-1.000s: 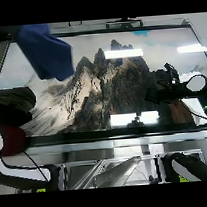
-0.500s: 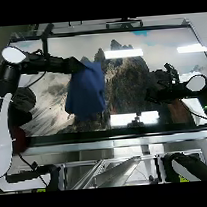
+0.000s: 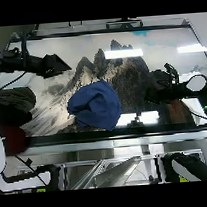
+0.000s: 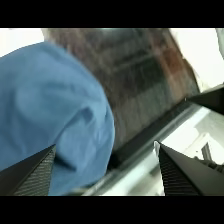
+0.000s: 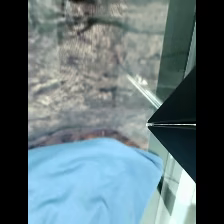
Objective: Fold the shirts.
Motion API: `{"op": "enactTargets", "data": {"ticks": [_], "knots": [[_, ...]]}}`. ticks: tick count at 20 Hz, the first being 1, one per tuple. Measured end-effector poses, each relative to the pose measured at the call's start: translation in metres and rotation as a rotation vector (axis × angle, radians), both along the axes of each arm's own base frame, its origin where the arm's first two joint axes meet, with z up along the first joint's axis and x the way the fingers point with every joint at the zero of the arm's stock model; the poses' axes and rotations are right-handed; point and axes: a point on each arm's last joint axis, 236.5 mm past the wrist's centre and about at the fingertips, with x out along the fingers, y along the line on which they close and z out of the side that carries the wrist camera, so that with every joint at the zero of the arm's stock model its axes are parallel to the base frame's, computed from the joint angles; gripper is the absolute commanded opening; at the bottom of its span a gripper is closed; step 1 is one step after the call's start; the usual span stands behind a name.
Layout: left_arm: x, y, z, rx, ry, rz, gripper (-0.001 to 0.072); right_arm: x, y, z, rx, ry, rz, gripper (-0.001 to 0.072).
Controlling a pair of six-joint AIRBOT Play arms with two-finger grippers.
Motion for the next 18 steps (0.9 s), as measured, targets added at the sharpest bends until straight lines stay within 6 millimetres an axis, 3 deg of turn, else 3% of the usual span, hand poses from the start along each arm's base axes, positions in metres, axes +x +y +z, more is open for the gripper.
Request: {"op": "enactTargets", "data": {"ticks": [2, 4, 5, 8, 12, 15, 18], "knots": [[-0.018, 0.026, -0.025, 0.064, 0.089, 0.033, 0.0719, 0.0, 0.009, 0.004, 0.028, -0.013, 0.028, 0.0043], [-0.041, 0.041, -0.057, 0.114, 0.166, 0.049, 0.0718, -0.004, 0.025, 0.008, 0.051, -0.038, 0.098, 0.0487], [-0.054, 0.044, -0.075, 0.131, 0.195, 0.052, 0.0718, -0.008, 0.034, 0.008, 0.057, -0.047, 0.138, 0.0541], [-0.09, 0.042, -0.137, 0.161, 0.263, 0.07, 0.0718, -0.009, 0.054, 0.004, 0.062, -0.073, 0.21, 0.0541], [-0.128, 0.03, -0.213, 0.21, 0.31, 0.081, 0.0717, 0.011, 0.063, -0.019, 0.051, -0.087, 0.212, 0.0541], [-0.137, 0.021, -0.249, 0.25, 0.313, 0.074, 0.07, 0.021, 0.069, -0.051, 0.053, -0.052, 0.241, 0.0541], [-0.137, 0.005, -0.268, 0.278, 0.317, 0.021, 0.0697, 0.025, 0.08, -0.081, 0.087, -0.008, 0.272, 0.0536]]}}
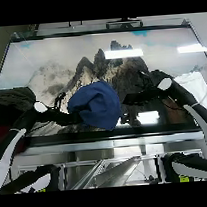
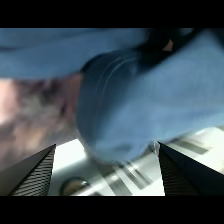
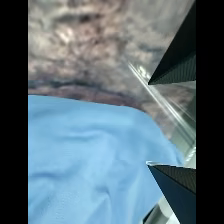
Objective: Fold the shirts.
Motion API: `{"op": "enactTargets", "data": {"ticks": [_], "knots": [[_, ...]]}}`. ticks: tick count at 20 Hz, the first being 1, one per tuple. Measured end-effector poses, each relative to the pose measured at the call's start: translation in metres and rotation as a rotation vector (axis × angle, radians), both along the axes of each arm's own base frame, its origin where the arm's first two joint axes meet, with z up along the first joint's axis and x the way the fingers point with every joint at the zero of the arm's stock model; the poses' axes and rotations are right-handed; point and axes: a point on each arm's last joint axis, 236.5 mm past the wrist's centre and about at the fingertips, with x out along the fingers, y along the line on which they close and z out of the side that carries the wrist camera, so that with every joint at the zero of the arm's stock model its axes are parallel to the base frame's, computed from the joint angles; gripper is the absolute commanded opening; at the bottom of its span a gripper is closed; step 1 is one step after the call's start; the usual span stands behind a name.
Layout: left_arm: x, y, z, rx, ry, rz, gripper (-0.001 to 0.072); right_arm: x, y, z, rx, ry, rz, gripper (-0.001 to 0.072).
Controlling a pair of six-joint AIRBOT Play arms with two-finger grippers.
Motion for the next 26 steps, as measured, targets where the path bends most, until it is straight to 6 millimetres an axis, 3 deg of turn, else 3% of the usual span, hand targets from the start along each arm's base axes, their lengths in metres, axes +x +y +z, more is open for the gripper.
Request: {"op": "enactTargets", "data": {"ticks": [2, 5, 6, 8, 10, 12, 15, 17, 19, 21, 24, 26], "knots": [[0.005, -0.014, -0.005, 0.002, -0.002, -0.039, 0.0398, 0.001, 0.007, -0.016, 0.026, 0.027, 0.013, 0.0536], [0.012, -0.029, -0.012, 0.009, 0.004, -0.093, 0.0043, 0.001, 0.013, -0.035, 0.051, 0.062, 0.02, 0.0522], [0.012, -0.033, -0.012, 0.006, 0.011, -0.111, 0.0017, 0.0, 0.016, -0.04, 0.058, 0.071, 0.026, 0.0522], [0.015, -0.038, -0.009, 0.001, 0.011, -0.133, 0.0017, -0.002, 0.024, -0.046, 0.082, 0.08, 0.044, 0.0422], [0.019, -0.041, -0.001, -0.007, -0.008, -0.146, 0.0017, -0.004, 0.034, -0.049, 0.115, 0.084, 0.06, 0.0383], [0.023, -0.044, 0.013, -0.017, -0.045, -0.152, 0.0017, -0.002, 0.044, -0.053, 0.155, 0.088, 0.058, 0.0014], [0.03, -0.045, 0.043, -0.036, -0.127, -0.149, 0.0017, 0.003, 0.057, -0.049, 0.221, 0.079, 0.053, 0.0014], [0.037, -0.041, 0.071, -0.054, -0.201, -0.128, 0.0017, 0.005, 0.065, -0.033, 0.268, 0.052, 0.081, 0.0013], [0.042, -0.033, 0.104, -0.076, -0.281, -0.096, 0.0017, 0.01, 0.072, 0.0, 0.319, -0.006, 0.123, 0.0013], [0.049, -0.027, 0.155, -0.126, -0.391, -0.052, 0.0017, 0.015, 0.077, 0.049, 0.365, -0.107, 0.171, 0.0013], [0.054, -0.021, 0.266, -0.229, -0.638, -0.004, 0.0017, 0.015, 0.079, 0.167, 0.422, -0.387, 0.249, 0.0014], [0.044, -0.018, 0.353, -0.282, -0.844, 0.001, 0.0017, 0.002, 0.074, 0.264, 0.437, -0.652, 0.277, 0.0014]]}}
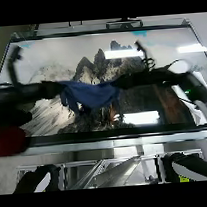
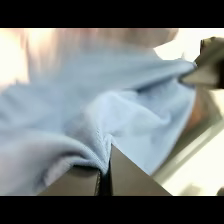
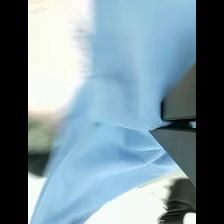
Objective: Fold the shirts.
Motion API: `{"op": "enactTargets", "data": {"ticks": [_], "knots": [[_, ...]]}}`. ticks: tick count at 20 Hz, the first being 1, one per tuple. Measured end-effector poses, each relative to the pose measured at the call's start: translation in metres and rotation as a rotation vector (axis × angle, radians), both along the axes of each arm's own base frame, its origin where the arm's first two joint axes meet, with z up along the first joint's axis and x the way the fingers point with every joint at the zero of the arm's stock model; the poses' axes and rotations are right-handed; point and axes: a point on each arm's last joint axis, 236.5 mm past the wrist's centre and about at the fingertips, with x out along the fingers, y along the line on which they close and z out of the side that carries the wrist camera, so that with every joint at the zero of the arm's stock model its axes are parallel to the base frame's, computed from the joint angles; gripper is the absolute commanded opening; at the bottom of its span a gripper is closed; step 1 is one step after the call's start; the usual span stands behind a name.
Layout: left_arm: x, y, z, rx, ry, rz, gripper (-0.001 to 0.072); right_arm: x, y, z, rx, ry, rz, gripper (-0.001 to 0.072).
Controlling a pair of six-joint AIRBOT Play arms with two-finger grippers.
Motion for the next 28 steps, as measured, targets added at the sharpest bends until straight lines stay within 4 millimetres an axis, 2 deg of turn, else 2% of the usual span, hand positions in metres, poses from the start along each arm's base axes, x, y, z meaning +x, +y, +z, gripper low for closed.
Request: {"op": "enactTargets", "data": {"ticks": [2, 4, 5, 7, 9, 11, 13, 15, 17, 18, 19, 20, 21, 23, 25, 27, 28], "knots": [[-0.024, 0.003, 0.083, -0.037, -0.207, 0.002, 0.0018, -0.022, -0.015, 0.094, 0.032, -0.286, -0.075, 0.0014], [-0.052, 0.006, 0.148, -0.059, -0.375, 0.004, 0.0018, -0.048, -0.038, 0.165, 0.037, -0.531, -0.18, 0.0014], [-0.064, 0.006, 0.173, -0.071, -0.433, 0.002, 0.0018, -0.062, -0.049, 0.192, 0.039, -0.628, -0.229, 0.0014], [-0.077, 0.003, 0.195, -0.075, -0.47, -0.021, 0.0018, -0.079, -0.062, 0.22, 0.035, -0.735, -0.283, 0.0014], [-0.071, 0.0, 0.188, -0.049, -0.418, -0.048, 0.0018, -0.075, -0.065, 0.217, 0.001, -0.744, -0.291, 0.0014], [-0.052, -0.002, 0.163, -0.011, -0.314, -0.076, 0.0018, -0.052, -0.059, 0.194, -0.044, -0.679, -0.271, 0.0014], [-0.028, -0.006, 0.125, 0.022, -0.169, -0.115, 0.0018, -0.019, -0.049, 0.155, -0.093, -0.571, -0.235, 0.0015], [0.005, -0.003, 0.07, 0.067, -0.001, -0.119, 0.0018, 0.022, -0.04, 0.102, -0.143, -0.436, -0.204, 0.0014], [0.043, 0.011, 0.007, 0.128, 0.154, -0.08, 0.0019, 0.064, -0.031, 0.039, -0.185, -0.291, -0.183, 0.0015], [0.061, 0.022, -0.025, 0.151, 0.22, -0.055, 0.0019, 0.084, -0.027, 0.005, -0.204, -0.219, -0.18, 0.0045], [0.083, 0.035, -0.058, 0.164, 0.284, -0.022, 0.0018, 0.104, -0.026, -0.029, -0.219, -0.154, -0.192, 0.023], [0.101, 0.052, -0.088, 0.185, 0.334, 0.015, 0.0129, 0.123, -0.026, -0.058, -0.233, -0.106, -0.214, 0.0382], [0.118, 0.07, -0.118, 0.193, 0.387, 0.055, 0.037, 0.142, -0.029, -0.087, -0.248, -0.062, -0.246, 0.0385], [0.143, 0.103, -0.168, 0.188, 0.476, 0.123, 0.072, 0.161, -0.037, -0.127, -0.263, 0.013, -0.288, 0.0385], [0.156, 0.136, -0.202, 0.174, 0.544, 0.182, 0.072, 0.172, -0.052, -0.141, -0.262, 0.054, -0.326, 0.0385], [0.155, 0.162, -0.227, 0.163, 0.62, 0.212, 0.0719, 0.173, -0.078, -0.145, -0.277, 0.093, -0.351, 0.0386], [0.147, 0.17, -0.235, 0.154, 0.664, 0.209, 0.0719, 0.169, -0.093, -0.145, -0.29, 0.122, -0.357, 0.0386]]}}
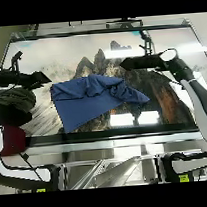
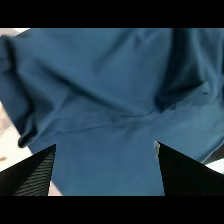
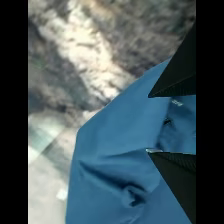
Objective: Fold the shirts.
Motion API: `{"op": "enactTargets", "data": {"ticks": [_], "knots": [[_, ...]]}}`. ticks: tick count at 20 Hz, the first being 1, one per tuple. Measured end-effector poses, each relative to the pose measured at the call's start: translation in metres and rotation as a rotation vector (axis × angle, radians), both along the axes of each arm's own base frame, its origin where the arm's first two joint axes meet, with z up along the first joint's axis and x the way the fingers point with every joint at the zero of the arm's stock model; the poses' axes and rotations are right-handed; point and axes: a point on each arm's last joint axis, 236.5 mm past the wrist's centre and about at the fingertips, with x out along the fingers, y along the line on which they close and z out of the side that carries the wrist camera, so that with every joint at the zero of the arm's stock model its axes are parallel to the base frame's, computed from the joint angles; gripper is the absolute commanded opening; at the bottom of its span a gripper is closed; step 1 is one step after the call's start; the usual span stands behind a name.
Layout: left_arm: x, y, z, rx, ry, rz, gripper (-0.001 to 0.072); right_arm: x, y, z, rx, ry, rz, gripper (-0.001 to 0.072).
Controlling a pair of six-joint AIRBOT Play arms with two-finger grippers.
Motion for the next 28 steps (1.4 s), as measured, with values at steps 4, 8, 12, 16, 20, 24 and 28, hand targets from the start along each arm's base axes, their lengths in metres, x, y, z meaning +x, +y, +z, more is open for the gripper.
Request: {"op": "enactTargets", "data": {"ticks": [4, 8, 12, 16, 20, 24, 28], "knots": [[-0.048, 0.006, -0.027, -0.048, 0.154, 0.007, 0.0719, -0.034, -0.062, -0.012, -0.058, 0.169, -0.029, 0.0387], [-0.121, -0.013, -0.054, -0.085, 0.275, 0.042, 0.0718, -0.08, -0.11, -0.042, -0.086, 0.342, -0.058, 0.0659], [-0.18, -0.035, -0.079, -0.114, 0.319, 0.111, 0.07, -0.119, -0.135, -0.088, -0.125, 0.476, -0.064, 0.0661], [-0.192, -0.057, -0.085, -0.17, 0.249, 0.178, 0.0699, -0.137, -0.135, -0.12, -0.154, 0.537, -0.006, 0.0661], [-0.197, -0.074, -0.098, -0.155, 0.236, 0.157, 0.0699, -0.136, -0.131, -0.137, -0.175, 0.54, 0.014, 0.0661], [-0.209, -0.079, -0.115, -0.116, 0.298, 0.113, 0.07, -0.134, -0.13, -0.143, -0.186, 0.533, 0.017, 0.0661], [-0.206, -0.074, -0.11, -0.08, 0.32, 0.077, 0.07, -0.138, -0.125, -0.144, -0.209, 0.503, 0.088, 0.0661]]}}
